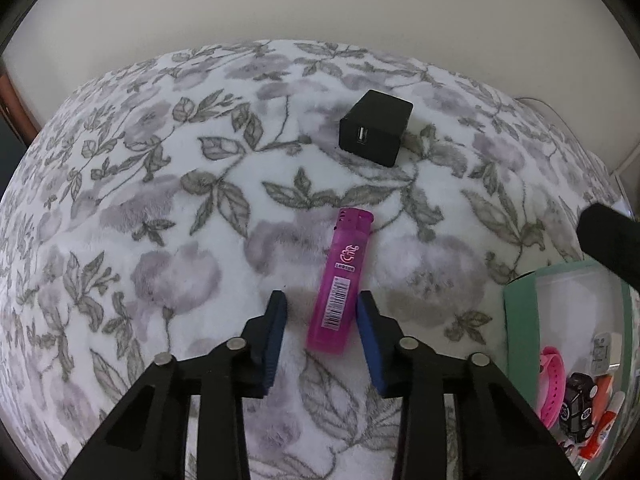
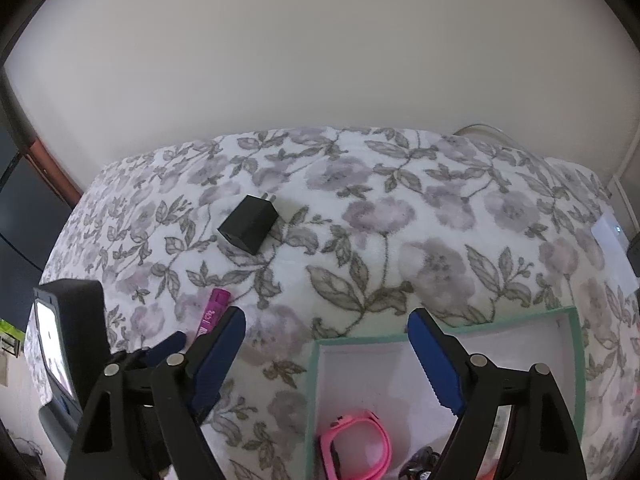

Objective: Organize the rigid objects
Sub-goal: 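Grasp the pink lighter with the left tool while the right tool grasps the black charger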

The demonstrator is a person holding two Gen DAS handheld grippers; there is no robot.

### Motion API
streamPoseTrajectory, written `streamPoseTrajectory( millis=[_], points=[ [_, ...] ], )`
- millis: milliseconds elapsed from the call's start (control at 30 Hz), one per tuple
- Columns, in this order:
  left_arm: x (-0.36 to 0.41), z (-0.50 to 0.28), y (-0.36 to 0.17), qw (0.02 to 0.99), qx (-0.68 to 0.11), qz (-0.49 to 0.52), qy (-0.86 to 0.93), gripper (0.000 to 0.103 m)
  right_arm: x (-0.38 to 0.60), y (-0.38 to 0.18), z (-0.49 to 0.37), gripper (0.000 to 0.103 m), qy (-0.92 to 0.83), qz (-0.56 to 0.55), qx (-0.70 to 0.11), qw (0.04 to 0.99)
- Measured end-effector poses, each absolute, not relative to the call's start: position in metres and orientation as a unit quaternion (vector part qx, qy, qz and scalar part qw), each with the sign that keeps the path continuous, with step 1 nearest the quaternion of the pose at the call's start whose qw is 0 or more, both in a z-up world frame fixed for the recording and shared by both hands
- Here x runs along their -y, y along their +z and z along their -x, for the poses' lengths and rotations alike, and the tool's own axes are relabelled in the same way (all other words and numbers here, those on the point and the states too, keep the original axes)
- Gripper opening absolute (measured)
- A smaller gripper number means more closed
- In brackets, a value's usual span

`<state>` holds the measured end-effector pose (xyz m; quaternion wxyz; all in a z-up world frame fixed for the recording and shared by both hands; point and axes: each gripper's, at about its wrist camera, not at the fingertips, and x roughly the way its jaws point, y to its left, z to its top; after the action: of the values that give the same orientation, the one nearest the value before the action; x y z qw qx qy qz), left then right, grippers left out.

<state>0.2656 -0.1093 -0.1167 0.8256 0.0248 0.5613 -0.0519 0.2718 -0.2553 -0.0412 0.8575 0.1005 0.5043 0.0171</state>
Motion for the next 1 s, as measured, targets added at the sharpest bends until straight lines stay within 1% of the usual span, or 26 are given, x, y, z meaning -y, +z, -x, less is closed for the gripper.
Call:
streamPoseTrajectory(
  millis=[133,200,433,567,667,933,1000],
  points=[
    [0.104,-0.268,-0.116,0.827,-0.56,-0.025,-0.053,0.023,0.246,-0.043,-0.28,0.085,0.021,-0.085,-0.509,0.857],
    [0.098,-0.27,-0.115,0.827,-0.559,-0.022,-0.054,0.021,0.243,-0.045,-0.285,0.085,0.02,-0.079,-0.511,0.856],
    [0.061,-0.281,-0.112,0.832,-0.553,-0.004,-0.036,0.02,0.236,-0.051,-0.308,0.085,0.035,-0.099,-0.507,0.856],
    [0.03,-0.287,-0.111,0.835,-0.549,0.014,-0.022,0.02,0.231,-0.059,-0.322,0.085,0.043,-0.138,-0.507,0.85],
    [0.012,-0.29,-0.112,0.836,-0.548,0.03,-0.016,0.02,0.219,-0.063,-0.333,0.085,0.05,-0.145,-0.507,0.848],
    [-0.022,-0.295,-0.113,0.838,-0.544,0.045,0.0,0.02,0.184,-0.08,-0.361,0.08,0.052,-0.15,-0.509,0.846],
    [-0.03,-0.296,-0.113,0.84,-0.54,0.047,0.0,0.02,0.178,-0.086,-0.368,0.077,0.043,-0.148,-0.51,0.846]
  ],
)
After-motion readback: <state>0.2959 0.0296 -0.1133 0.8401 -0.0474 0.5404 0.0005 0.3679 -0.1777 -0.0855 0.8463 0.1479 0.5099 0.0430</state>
